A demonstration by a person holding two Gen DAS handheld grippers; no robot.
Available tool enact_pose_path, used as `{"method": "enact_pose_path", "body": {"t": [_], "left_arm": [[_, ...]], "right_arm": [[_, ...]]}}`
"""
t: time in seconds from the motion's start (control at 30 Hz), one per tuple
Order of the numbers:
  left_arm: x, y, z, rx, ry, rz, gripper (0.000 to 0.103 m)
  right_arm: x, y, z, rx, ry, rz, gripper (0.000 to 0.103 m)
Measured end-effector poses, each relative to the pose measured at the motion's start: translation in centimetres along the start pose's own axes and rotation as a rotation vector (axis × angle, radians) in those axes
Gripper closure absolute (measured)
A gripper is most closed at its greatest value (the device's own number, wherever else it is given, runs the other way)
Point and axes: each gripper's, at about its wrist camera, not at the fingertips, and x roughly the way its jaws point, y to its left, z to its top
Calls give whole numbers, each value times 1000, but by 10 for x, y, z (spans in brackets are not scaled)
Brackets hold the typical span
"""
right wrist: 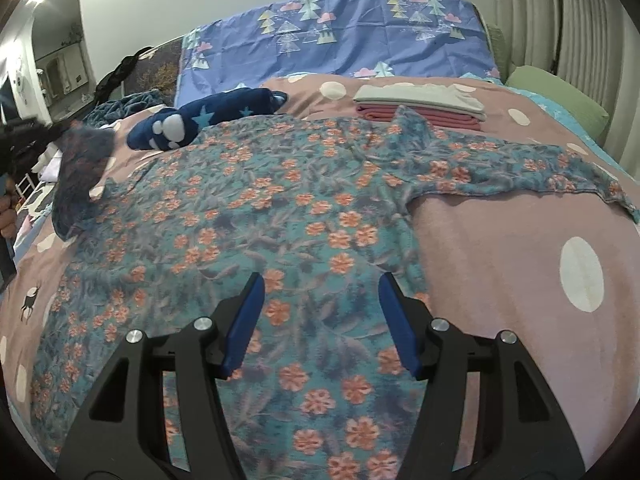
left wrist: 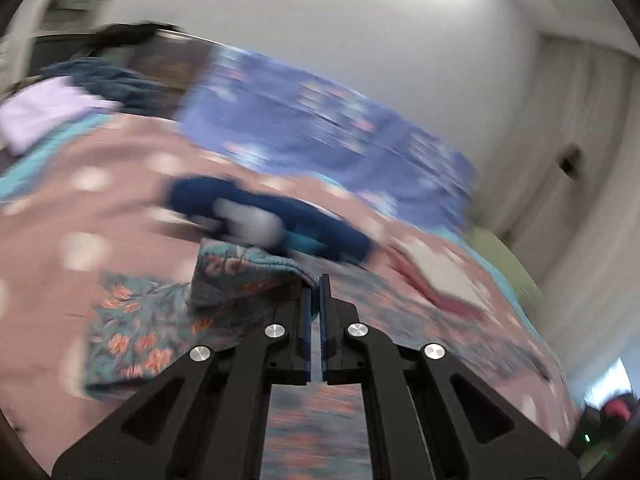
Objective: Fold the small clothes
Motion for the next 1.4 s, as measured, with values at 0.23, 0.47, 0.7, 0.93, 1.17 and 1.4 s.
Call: {"method": "enact_pose_path", "body": {"t": [0.23, 0.47, 0.7, 0.93, 1.17, 1.4], "left_arm": [[84, -57, -76, 63, 222, -100, 101], [114, -43, -115, 65, 364, -104, 90], [69, -26, -106, 120, 306, -53, 57], [43, 5, -96, 69, 252, 46, 57], [39, 25, -83, 77, 215, 180, 57], [33, 33, -89, 130, 231, 206, 57]], "right_arm": [[4, -32, 0, 96, 30, -6, 42], [19, -29, 26, 62, 50, 73, 42], [29, 26, 53, -123, 35, 208, 43], [46, 98, 56, -375, 59, 390, 69], [83, 161, 60, -529, 44, 284, 71], [96, 43, 95, 8, 114, 288, 96]]}}
